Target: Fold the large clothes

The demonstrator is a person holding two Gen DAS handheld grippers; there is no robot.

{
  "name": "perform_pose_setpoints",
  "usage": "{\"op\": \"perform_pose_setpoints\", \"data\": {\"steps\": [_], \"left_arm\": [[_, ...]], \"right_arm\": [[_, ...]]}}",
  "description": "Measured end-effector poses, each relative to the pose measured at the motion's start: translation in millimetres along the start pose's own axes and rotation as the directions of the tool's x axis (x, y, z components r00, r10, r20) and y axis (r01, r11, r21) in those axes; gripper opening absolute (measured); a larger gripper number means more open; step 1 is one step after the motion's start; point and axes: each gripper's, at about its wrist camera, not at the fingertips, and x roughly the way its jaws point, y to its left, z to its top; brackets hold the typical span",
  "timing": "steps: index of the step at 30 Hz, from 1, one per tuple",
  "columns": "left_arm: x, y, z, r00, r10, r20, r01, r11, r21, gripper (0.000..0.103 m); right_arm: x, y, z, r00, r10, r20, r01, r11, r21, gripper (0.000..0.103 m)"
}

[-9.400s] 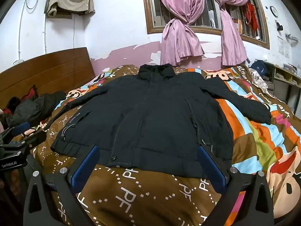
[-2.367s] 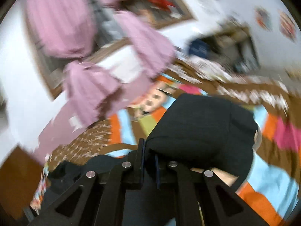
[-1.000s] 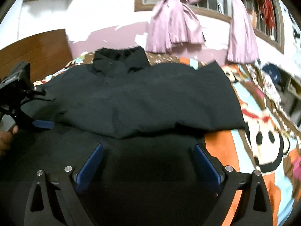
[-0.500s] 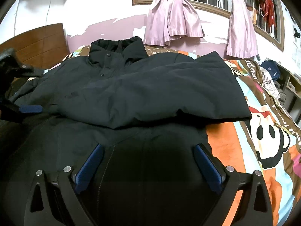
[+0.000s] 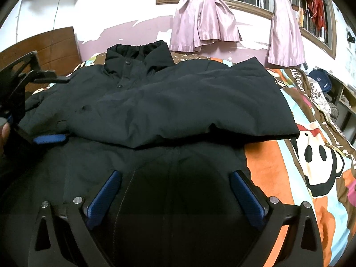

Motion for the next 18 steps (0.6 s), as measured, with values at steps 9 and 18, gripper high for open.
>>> {"op": "perform_pose_setpoints", "data": {"steps": [9,18], "left_arm": [[-3,-19,5,0.985,0.108,0.134,-0.133,0.972,0.195,0.004],[-80,-57,3,0.931,0.056,0.361,-0.244,0.832,0.499,0.004]], "right_arm": [[-11,5,0,0.998,-0.03,0.047,0.031,0.999,-0.023,0.102],[-42,21,45,0.967,-0.093,0.238,0.114,0.991,-0.076,0.102]]}}
